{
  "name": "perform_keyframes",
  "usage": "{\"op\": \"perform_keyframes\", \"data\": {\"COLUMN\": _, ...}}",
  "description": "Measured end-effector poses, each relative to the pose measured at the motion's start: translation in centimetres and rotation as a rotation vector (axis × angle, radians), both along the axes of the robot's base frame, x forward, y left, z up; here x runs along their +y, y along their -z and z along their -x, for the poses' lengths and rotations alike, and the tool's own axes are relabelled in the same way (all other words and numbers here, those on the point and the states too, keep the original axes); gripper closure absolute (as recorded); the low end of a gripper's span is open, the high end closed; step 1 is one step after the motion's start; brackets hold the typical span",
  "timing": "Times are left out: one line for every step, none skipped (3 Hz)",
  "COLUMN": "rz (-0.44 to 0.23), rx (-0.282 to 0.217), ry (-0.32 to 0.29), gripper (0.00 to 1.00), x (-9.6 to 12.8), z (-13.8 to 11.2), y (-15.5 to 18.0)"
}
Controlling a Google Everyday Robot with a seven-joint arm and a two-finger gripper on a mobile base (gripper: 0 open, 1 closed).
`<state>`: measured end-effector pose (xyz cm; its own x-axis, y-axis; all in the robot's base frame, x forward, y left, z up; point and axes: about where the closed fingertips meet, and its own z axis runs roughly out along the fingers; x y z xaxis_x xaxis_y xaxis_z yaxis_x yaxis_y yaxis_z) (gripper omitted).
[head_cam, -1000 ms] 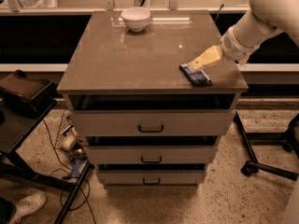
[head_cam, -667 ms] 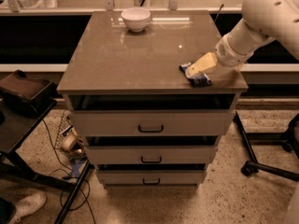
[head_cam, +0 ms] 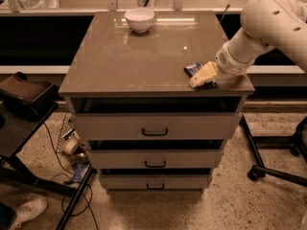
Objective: Move rxbar blueberry near white bowl
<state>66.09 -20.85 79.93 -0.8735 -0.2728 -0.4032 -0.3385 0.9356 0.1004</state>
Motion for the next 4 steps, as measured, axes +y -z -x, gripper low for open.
{"op": "perform_keyframes", "data": {"rz": 0.0, "rx": 0.0, "ry": 0.0, "gripper": 0.47, "x": 0.0, "z": 0.0, "y": -0.3}}
{"op": "perform_keyframes", "data": {"rz": 0.0, "rx": 0.0, "ry": 0.0, "gripper": 0.72, "x": 0.0, "z": 0.0, "y": -1.2}}
{"op": "perform_keyframes", "data": {"rz": 0.0, "rx": 0.0, "ry": 0.0, "gripper": 0.94, "x": 0.0, "z": 0.0, "y": -2.0}}
{"op": "perform_keyframes", "data": {"rz": 0.0, "rx": 0.001, "ry": 0.0, "gripper": 1.0, "x": 0.0, "z": 0.0, "y": -2.5}}
